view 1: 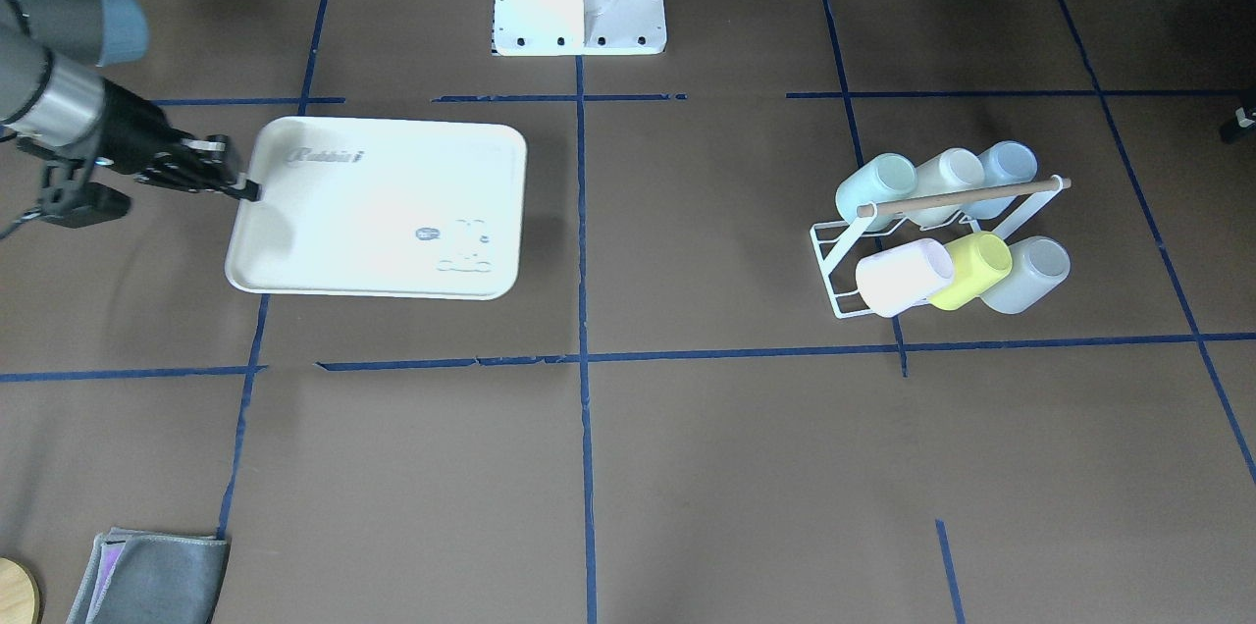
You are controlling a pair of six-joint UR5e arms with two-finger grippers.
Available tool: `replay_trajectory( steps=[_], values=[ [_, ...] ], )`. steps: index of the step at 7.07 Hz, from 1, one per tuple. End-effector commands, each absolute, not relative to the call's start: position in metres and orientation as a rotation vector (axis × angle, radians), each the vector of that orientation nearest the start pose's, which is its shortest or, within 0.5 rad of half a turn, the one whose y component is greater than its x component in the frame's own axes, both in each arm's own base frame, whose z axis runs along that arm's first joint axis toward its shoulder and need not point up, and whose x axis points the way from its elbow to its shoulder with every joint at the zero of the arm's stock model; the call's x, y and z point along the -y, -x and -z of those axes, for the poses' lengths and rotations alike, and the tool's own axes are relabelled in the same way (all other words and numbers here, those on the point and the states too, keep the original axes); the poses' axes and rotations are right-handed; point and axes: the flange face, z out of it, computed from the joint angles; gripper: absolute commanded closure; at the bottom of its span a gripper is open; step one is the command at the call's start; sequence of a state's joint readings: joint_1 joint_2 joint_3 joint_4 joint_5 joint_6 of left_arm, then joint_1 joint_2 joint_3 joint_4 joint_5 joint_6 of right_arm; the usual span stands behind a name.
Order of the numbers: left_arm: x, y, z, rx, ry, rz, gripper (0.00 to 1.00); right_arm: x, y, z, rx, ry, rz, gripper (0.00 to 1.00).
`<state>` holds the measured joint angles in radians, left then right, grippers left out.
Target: Pick up and place green cup on tray
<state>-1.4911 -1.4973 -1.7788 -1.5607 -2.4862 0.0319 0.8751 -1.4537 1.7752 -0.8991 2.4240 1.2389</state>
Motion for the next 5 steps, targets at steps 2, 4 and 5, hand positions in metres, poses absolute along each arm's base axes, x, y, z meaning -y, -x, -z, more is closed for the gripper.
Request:
replay_trajectory(
  steps=[2,4,5],
  values=[
    [0.469,0.017,-0.583,-0.917,-0.122,-0.173,0.0,0.41,0.439,-0.356,1.16,0.128,-0.114,1.0],
    [0.469,0.017,-0.583,-0.917,-0.12,-0.171,0.0,0.399,0.48,-0.343,1.122,0.135,-0.098,1.0],
    [0.469,0.016,-0.583,-0.917,-0.118,-0.171,0.0,0.395,0.483,-0.345,1.117,0.127,-0.086,1.0]
  ],
)
